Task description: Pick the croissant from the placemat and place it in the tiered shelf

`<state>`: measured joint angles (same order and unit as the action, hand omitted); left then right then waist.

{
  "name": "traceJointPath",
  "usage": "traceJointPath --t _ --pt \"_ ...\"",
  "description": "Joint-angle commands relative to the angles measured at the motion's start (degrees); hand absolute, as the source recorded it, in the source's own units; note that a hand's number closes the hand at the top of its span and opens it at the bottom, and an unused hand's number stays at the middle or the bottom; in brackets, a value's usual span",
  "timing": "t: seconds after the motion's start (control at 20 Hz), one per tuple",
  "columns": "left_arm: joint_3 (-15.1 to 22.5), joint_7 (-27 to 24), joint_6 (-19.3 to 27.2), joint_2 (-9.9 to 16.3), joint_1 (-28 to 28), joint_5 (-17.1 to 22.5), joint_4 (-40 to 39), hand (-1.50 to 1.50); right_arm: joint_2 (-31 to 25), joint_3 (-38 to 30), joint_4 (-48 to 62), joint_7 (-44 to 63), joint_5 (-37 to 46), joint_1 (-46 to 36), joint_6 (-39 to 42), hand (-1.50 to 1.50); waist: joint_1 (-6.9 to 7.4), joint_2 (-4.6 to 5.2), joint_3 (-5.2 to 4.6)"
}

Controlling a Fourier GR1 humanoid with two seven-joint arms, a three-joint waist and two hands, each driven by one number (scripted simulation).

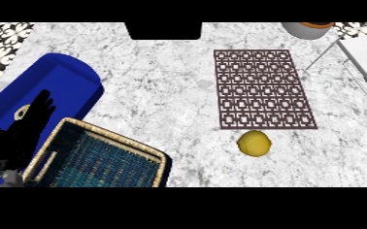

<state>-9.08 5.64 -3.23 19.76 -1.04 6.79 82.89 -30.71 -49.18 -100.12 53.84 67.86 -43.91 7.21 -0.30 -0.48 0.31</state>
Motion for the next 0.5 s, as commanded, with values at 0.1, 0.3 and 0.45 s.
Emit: traceJointPath --t 0.1,0.3,0.45 --pt "1.2 -0.8 1.0 -2.9 -1.5 -0.9 -1.3 0.00 -2.8 -1.2 -15.8 6.0 -4.9 -0.2 9.5 -1.50 -0.59 0.01 -0.38" --pt "0.3 0.4 0.8 -1.9 -2.6 -0.3 -0.1 0.00 -6.6 -4.5 -27.3 12.0 -5.3 -0.7 21.0 -1.50 -1.44 -0.36 -0.42" --pt "-0.6 -1.4 0.7 -1.1 -2.9 -0.7 -1.1 0.00 -10.6 -6.5 -32.1 14.1 -5.7 -2.5 30.1 -1.50 -2.69 -0.84 -0.58"
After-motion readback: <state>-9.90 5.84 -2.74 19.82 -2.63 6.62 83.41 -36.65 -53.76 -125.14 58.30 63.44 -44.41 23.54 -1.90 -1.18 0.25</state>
